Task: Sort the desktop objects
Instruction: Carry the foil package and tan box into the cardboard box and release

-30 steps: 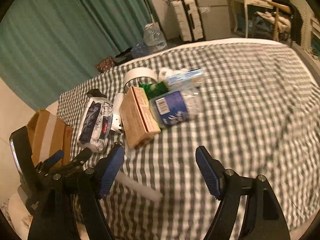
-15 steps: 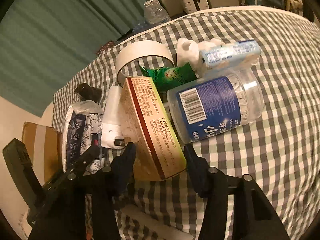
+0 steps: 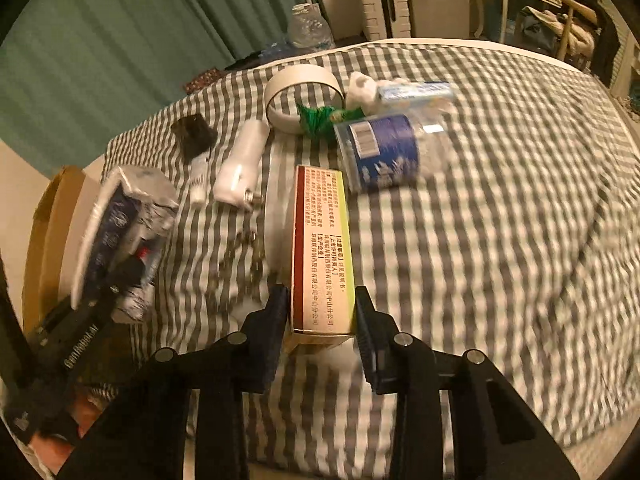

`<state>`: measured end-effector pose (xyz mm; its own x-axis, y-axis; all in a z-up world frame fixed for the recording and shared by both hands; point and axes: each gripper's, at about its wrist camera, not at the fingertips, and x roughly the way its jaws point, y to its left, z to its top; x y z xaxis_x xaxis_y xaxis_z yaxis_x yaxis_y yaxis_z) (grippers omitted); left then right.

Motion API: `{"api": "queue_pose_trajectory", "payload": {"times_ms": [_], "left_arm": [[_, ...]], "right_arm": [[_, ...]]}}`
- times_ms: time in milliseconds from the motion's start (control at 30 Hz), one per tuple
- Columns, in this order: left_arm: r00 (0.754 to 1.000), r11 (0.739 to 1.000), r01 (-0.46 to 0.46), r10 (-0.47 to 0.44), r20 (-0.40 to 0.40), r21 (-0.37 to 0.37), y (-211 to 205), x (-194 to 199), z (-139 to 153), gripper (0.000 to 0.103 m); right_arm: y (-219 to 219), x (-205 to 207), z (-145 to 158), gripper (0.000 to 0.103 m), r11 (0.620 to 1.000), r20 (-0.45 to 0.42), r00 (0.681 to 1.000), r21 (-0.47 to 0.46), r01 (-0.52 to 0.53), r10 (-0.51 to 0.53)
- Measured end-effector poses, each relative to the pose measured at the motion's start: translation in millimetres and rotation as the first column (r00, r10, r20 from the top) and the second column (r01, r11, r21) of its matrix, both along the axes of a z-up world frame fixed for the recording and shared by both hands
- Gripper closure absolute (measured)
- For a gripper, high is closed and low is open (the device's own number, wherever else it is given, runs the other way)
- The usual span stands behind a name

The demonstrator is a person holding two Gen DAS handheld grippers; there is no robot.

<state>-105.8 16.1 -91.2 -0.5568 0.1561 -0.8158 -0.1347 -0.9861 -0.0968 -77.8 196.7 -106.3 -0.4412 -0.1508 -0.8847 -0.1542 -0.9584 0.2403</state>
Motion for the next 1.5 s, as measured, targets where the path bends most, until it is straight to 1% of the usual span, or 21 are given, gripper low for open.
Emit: {"api": "queue_pose_trajectory", "payload": {"times_ms": [67,167,267,300,433,500,567,700,767,833,967,1033,1167,1233,1267,1300,1333,1367,1400,1433,1500], "left_arm": [[1.000,1.000,-0.008,0.008,-0.017,-0.009,-5,10,19,0.090],[0.997,1.000,-0.027,0.026,-0.066,-0.014,-21,25,53,0.090],[0.993,0.998,-0.060,0.060,-0.103,-0.003,-44,35,84,0.090],[0.991,0.997,-0.072,0.071,-0.113,-0.003,-55,39,95,0.090],[0.984,0.993,-0.115,0.110,-0.143,-0.028,-96,49,117,0.090],[0.975,0.985,-0.167,0.159,-0.155,-0.039,-124,51,124,0.090],[0.968,0.979,-0.199,0.189,-0.167,-0.046,-146,53,128,0.090],[0.952,0.962,-0.264,0.248,-0.181,-0.069,-186,52,127,0.090],[0.944,0.956,-0.289,0.278,-0.180,-0.042,-208,52,120,0.090],[0.938,0.951,-0.308,0.301,-0.174,-0.017,-225,50,110,0.090],[0.931,0.943,-0.333,0.330,-0.156,0.005,-247,50,86,0.090],[0.936,0.945,-0.327,0.327,-0.133,0.024,-255,48,77,0.090],[0.942,0.949,-0.313,0.314,-0.123,0.025,-256,46,65,0.090],[0.942,0.950,-0.313,0.312,-0.123,0.009,-253,45,59,0.090],[0.944,0.950,-0.311,0.308,-0.122,-0.005,-251,44,56,0.088],[0.946,0.951,-0.308,0.303,-0.117,-0.021,-249,43,52,0.083],[0.951,0.954,-0.296,0.291,-0.108,-0.037,-246,42,48,0.078],[0.955,0.957,-0.285,0.279,-0.097,-0.048,-243,41,45,0.053],[0.956,0.956,-0.285,0.279,-0.090,-0.067,-239,41,43,0.022],[0.953,0.951,-0.294,0.284,-0.104,-0.095,-235,43,44,0.014],[0.946,0.945,-0.301,0.279,-0.167,-0.127,-225,53,52,0.011]], "right_arm": [[-4,16,19,0.072,1.000,-0.029,1.000,-0.002,-0.006,0.006],[-16,30,49,0.074,0.999,-0.076,0.997,0.017,-0.029,0.030],[-35,44,76,0.074,0.996,-0.119,0.991,0.068,-0.050,0.058],[-41,43,78,0.074,0.996,-0.124,0.990,0.073,-0.054,0.063],[-64,45,98,0.074,0.996,-0.151,0.985,0.058,-0.070,0.078],[-82,44,112,0.074,0.993,-0.181,0.978,0.067,-0.095,0.105],[-109,39,130,0.074,0.987,-0.219,0.963,0.071,-0.144,0.156],[-160,22,155,0.074,0.966,-0.279,0.925,0.051,-0.254,0.258],[-191,12,163,0.074,0.947,-0.304,0.898,0.046,-0.319,0.318],[-215,3,163,0.074,0.931,-0.312,0.881,0.037,-0.362,0.355],[-256,-13,149,0.074,0.904,-0.298,0.860,0.028,-0.426,0.414],[-273,-18,138,0.074,0.890,-0.282,0.853,0.012,-0.456,0.440],[-290,-32,106,0.074,0.882,-0.227,0.860,-0.009,-0.471,0.457],[-289,-33,95,0.067,0.877,-0.221,0.860,-0.043,-0.479,0.460],[-286,-33,94,0.058,0.881,-0.228,0.864,-0.049,-0.471,0.450],[-280,-33,94,0.043,0.891,-0.243,0.871,-0.048,-0.451,0.428],[-271,-31,97,0.035,0.906,-0.267,0.878,-0.041,-0.422,0.397],[-264,-30,101,0.035,0.915,-0.283,0.883,-0.040,-0.400,0.374],[-254,-28,105,0.035,0.924,-0.295,0.889,-0.044,-0.380,0.351],[-242,-26,110,0.035,0.933,-0.305,0.895,-0.050,-0.357,0.326],[-215,-19,122,0.034,0.952,-0.327,0.905,-0.045,-0.301,0.271]]}}
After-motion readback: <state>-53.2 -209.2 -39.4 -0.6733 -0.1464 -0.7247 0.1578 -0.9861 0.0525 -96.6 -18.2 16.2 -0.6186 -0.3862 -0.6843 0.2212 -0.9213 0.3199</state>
